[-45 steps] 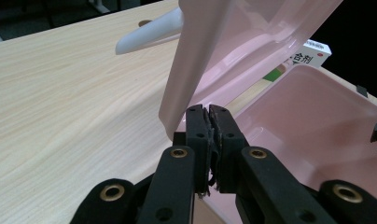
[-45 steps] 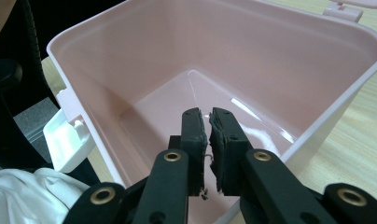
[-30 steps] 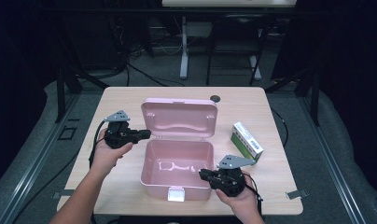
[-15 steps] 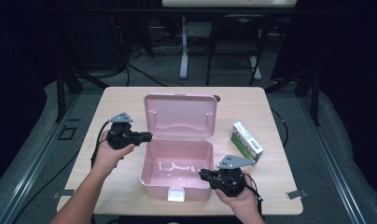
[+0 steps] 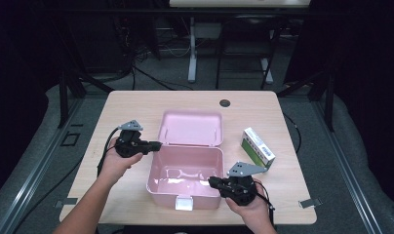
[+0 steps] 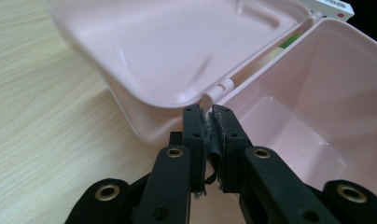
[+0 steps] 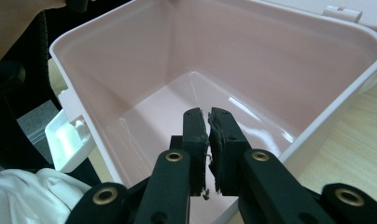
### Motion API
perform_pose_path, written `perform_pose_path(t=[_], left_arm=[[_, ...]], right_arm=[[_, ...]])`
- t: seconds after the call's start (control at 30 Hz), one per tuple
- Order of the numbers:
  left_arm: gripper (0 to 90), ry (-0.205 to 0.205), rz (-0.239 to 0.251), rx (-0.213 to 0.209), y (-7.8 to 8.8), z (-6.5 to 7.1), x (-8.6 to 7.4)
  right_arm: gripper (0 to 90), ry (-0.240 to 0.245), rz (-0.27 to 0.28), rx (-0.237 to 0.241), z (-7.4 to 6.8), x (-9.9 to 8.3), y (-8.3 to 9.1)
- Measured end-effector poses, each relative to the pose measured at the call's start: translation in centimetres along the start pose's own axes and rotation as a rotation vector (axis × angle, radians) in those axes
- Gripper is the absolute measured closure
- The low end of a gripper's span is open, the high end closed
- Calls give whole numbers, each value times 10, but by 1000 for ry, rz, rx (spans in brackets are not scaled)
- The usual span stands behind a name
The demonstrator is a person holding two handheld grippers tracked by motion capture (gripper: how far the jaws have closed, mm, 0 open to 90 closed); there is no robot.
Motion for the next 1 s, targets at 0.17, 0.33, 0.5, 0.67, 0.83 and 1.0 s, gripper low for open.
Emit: perform_pose_path(t=[0.17, 0.33, 0.5, 0.67, 0.83, 1.0], left_arm=[[846, -2, -8, 4, 1, 1, -1], [846, 1, -11, 7, 2, 1, -2], [848, 7, -20, 14, 5, 2, -3], [848, 8, -20, 20, 6, 2, -5], [848, 11, -20, 20, 7, 2, -5], [848, 15, -18, 21, 7, 2, -5]], right_arm=[[866, -2, -1, 5, 1, 0, 0], [861, -2, 1, 8, 1, 0, 0], [851, -1, 0, 9, 2, 1, -1], [835, -3, 3, 9, 2, 2, -2], [831, 0, 4, 9, 2, 3, -2], [812, -2, 1, 22, 3, 3, -2]])
Point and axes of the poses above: each handheld gripper's, and its own axes: y roughly backward along the jaws, x roughly out of its top, z roughly to its right, the point moved 4 cm from there along -y, roughly forward along the jaws, and after that the axes turned 10 degrees about -z, right-handed, at the moved point
